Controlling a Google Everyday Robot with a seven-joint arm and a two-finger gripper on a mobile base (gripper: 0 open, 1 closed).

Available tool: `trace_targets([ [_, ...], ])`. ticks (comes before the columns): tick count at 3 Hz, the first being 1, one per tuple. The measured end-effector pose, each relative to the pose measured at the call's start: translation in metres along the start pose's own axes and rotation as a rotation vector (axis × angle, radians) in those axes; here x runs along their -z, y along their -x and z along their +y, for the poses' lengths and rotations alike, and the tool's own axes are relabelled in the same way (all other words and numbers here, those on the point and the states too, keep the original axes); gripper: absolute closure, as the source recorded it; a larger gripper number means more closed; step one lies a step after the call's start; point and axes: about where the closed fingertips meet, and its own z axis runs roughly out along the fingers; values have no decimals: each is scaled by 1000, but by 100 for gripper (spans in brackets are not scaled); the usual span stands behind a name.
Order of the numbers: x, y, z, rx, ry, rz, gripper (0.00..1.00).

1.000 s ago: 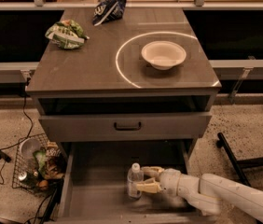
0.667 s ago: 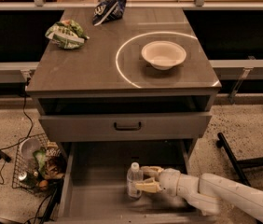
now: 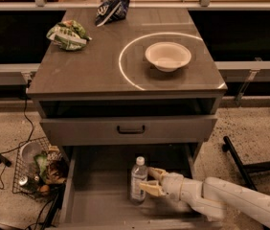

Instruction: Place blue plastic bottle into middle drawer

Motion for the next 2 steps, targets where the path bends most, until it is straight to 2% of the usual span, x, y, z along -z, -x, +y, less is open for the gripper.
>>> trace_targets([
  [1, -2, 1, 1, 0, 4, -1, 0],
  [2, -2, 1, 1, 0, 4, -1, 0],
])
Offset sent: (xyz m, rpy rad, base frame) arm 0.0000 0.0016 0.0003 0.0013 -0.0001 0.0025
